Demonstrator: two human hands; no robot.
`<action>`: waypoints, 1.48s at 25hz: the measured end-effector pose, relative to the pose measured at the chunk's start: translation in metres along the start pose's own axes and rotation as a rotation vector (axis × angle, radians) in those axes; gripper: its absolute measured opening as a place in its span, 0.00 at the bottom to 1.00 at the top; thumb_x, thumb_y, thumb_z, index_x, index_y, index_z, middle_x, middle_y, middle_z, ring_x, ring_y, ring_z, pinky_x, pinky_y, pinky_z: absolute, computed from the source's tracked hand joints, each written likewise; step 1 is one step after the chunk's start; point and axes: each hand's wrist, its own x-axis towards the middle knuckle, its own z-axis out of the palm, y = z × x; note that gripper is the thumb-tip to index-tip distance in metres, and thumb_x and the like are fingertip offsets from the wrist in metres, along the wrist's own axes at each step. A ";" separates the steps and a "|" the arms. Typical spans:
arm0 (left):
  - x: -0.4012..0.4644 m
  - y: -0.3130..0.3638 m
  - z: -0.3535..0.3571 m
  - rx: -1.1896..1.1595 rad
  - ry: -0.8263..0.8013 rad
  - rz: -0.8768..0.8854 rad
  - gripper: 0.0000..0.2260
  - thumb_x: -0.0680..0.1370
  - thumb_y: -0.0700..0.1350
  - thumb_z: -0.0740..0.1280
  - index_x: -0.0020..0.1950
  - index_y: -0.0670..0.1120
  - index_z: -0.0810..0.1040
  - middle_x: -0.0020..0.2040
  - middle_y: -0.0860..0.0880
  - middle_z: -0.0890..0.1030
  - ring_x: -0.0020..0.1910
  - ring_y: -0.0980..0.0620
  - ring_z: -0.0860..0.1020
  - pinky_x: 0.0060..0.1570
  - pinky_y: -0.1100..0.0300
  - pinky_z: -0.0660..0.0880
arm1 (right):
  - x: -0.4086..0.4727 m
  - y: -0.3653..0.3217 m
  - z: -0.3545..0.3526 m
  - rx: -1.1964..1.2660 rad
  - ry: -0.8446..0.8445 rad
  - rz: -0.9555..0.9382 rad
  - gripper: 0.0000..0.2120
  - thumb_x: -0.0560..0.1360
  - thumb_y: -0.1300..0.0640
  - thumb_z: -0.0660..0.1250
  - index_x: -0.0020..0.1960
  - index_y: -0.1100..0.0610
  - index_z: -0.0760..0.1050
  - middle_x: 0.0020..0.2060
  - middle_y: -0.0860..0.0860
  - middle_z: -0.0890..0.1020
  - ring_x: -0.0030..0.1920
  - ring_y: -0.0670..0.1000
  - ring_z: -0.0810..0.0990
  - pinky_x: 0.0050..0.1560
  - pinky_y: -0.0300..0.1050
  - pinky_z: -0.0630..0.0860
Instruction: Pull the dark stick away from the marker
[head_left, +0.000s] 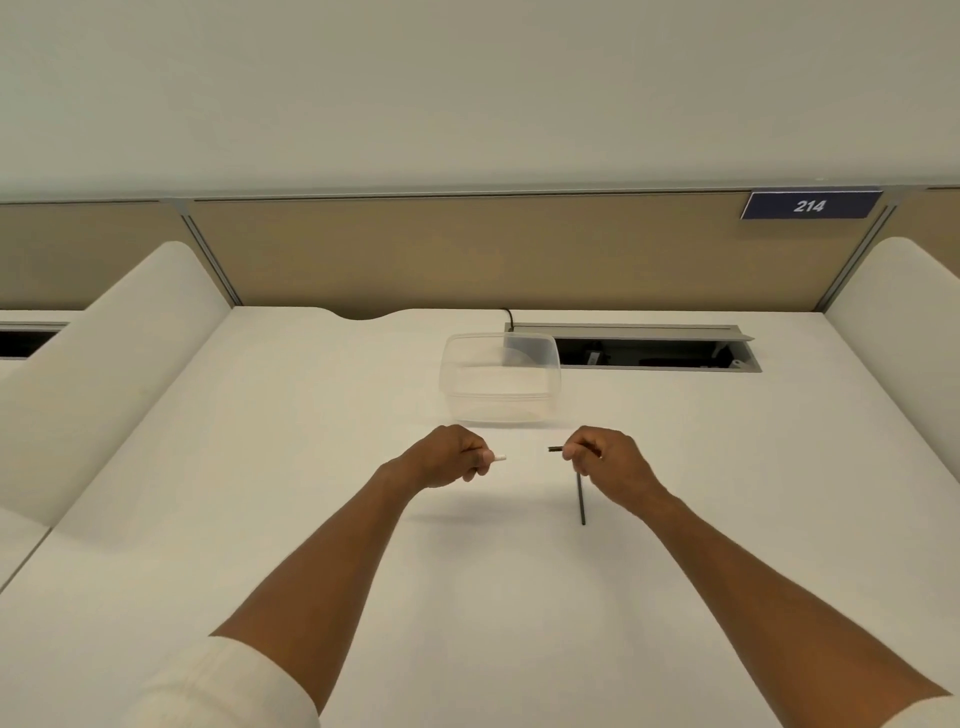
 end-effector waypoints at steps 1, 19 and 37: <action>-0.001 -0.005 -0.001 -0.001 0.016 -0.006 0.13 0.80 0.50 0.62 0.38 0.48 0.80 0.31 0.55 0.78 0.29 0.61 0.72 0.32 0.66 0.67 | 0.000 0.003 -0.005 -0.001 0.000 0.022 0.08 0.76 0.60 0.66 0.39 0.53 0.80 0.31 0.47 0.81 0.33 0.44 0.76 0.36 0.36 0.72; 0.016 -0.030 0.030 0.007 0.141 -0.022 0.05 0.77 0.44 0.68 0.45 0.50 0.83 0.40 0.50 0.81 0.38 0.52 0.75 0.38 0.57 0.70 | 0.010 0.010 0.049 -0.300 0.125 0.398 0.02 0.69 0.61 0.68 0.39 0.54 0.78 0.40 0.51 0.81 0.38 0.54 0.80 0.35 0.42 0.73; 0.020 -0.050 0.040 -0.017 0.146 -0.079 0.06 0.78 0.47 0.65 0.45 0.49 0.81 0.38 0.53 0.79 0.38 0.52 0.75 0.38 0.57 0.70 | 0.006 0.033 0.080 -0.445 -0.025 0.283 0.21 0.72 0.54 0.71 0.63 0.53 0.72 0.49 0.54 0.80 0.49 0.58 0.79 0.46 0.46 0.73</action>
